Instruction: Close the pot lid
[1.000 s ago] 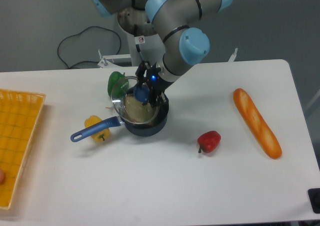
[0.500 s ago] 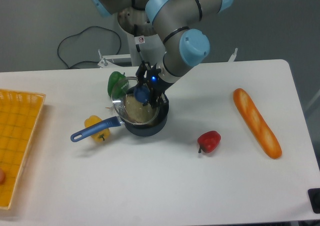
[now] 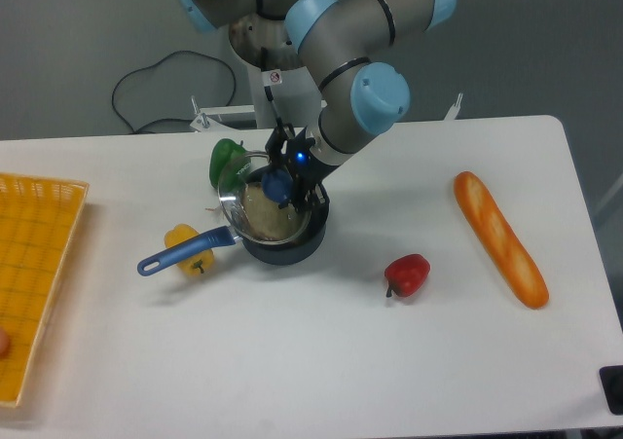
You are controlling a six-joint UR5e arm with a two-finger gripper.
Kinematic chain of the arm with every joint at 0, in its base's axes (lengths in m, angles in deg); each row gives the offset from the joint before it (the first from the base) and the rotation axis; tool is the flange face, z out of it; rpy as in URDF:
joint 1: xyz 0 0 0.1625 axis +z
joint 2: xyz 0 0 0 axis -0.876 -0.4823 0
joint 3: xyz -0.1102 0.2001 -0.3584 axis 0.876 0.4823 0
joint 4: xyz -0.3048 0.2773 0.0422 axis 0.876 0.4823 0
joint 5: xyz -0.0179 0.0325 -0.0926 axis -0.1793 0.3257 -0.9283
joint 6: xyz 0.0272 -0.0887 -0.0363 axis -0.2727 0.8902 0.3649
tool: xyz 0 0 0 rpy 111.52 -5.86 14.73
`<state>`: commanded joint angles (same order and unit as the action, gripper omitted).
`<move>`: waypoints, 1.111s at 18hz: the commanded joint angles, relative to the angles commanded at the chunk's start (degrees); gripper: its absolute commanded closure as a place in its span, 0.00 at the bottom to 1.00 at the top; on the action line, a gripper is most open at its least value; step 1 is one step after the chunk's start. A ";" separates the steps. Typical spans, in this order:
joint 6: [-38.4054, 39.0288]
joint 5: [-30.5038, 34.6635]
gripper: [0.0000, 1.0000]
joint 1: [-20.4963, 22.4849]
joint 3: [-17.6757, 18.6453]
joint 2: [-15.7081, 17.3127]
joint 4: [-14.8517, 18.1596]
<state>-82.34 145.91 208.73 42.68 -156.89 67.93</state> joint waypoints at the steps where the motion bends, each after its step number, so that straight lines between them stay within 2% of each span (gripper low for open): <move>1: 0.00 0.00 0.39 0.00 0.00 0.00 -0.09; 7: 0.00 0.00 0.32 -0.09 0.00 0.00 -0.09; 16: 0.00 0.00 0.29 -0.09 -0.17 -0.09 -0.09; 17: 0.00 0.00 0.23 -0.09 -0.44 -0.09 -0.09; 18: 0.00 0.00 0.07 -0.09 -0.96 -0.09 -0.09; 19: 0.00 0.09 0.00 -0.09 -1.58 0.00 0.09; 20: 0.00 0.09 0.00 -0.09 -2.19 0.09 0.18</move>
<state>-82.34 146.00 208.65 40.49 -156.81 68.11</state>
